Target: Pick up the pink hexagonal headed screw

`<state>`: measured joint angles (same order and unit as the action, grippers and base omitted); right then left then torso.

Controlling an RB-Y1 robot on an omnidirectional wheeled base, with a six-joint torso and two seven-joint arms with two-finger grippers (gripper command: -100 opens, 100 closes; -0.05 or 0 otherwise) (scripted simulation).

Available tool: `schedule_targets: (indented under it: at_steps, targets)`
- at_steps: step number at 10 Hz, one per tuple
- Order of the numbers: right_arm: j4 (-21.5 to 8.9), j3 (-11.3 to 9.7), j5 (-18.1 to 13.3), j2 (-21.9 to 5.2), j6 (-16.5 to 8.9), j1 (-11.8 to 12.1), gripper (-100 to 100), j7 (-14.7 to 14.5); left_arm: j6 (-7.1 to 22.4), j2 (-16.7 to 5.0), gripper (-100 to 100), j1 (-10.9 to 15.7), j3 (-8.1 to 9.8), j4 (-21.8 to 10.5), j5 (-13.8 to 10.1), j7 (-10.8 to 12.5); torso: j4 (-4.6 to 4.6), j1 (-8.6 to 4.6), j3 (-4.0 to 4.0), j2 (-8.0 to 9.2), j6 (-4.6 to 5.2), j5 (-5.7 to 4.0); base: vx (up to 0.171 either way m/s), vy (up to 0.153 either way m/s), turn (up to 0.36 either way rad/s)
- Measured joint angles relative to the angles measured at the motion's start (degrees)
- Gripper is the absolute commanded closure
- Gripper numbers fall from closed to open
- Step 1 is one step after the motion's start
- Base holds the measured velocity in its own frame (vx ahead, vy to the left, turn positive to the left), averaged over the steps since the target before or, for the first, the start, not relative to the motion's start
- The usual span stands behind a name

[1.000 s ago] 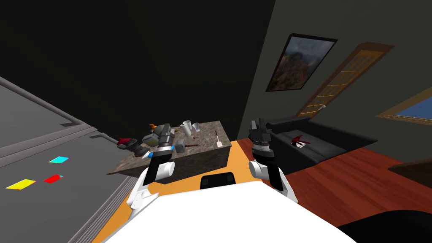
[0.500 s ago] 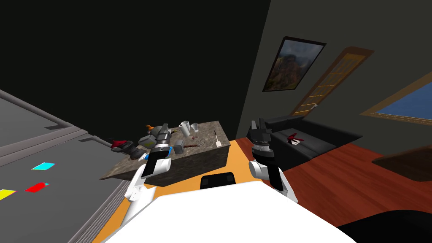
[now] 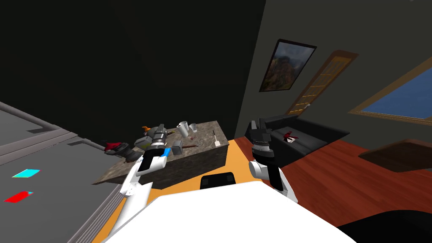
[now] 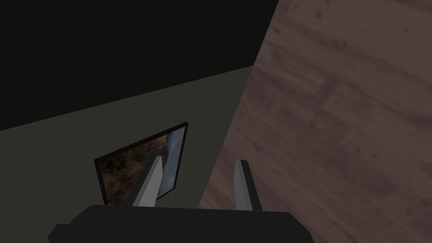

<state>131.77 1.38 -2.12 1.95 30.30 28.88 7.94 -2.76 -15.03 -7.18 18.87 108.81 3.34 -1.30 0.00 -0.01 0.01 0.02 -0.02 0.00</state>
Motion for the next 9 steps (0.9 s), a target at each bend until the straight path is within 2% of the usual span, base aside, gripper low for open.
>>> schedule_targets:
  at_steps: [1,4,6,7,9]
  targets:
    - [0.0,0.0,0.0,0.0,0.0,0.0,0,0.0,1.37,-0.68,-100,0.82,1.31,-1.26,0.26,0.15,0.0,-0.01,0.0,0.01,0.01,-0.01,-0.012,-0.008,-0.052]
    - [0.0,0.0,0.0,0.0,0.0,0.0,0,0.0,6.64,-1.17,-100,2.81,3.7,-3.02,1.26,0.07,0.0,-0.04,0.01,0.02,0.0,-0.01,-0.014,-0.017,-0.088]
    - [0.0,0.0,0.0,0.0,0.0,0.0,0,0.0,10.1,-1.64,-100,4.86,5.46,-5.26,2.04,-0.07,0.0,-0.06,0.0,0.0,-0.01,-0.02,-0.01,-0.024,-0.076]
    - [0.0,0.0,0.0,0.0,0.0,0.0,0,0.0,11.45,-2.42,-100,6.06,6.72,-7.35,2.27,0.02,0.0,-0.08,0.0,0.0,0.01,-0.02,-0.007,-0.025,-0.049]
    - [0.0,0.0,0.0,0.0,0.0,0.0,0,0.0,14.07,-2.7,-100,6.81,7.53,-8.1,2.55,0.05,0.0,-0.05,-0.01,-0.02,-0.01,-0.01,-0.002,-0.017,-0.05]
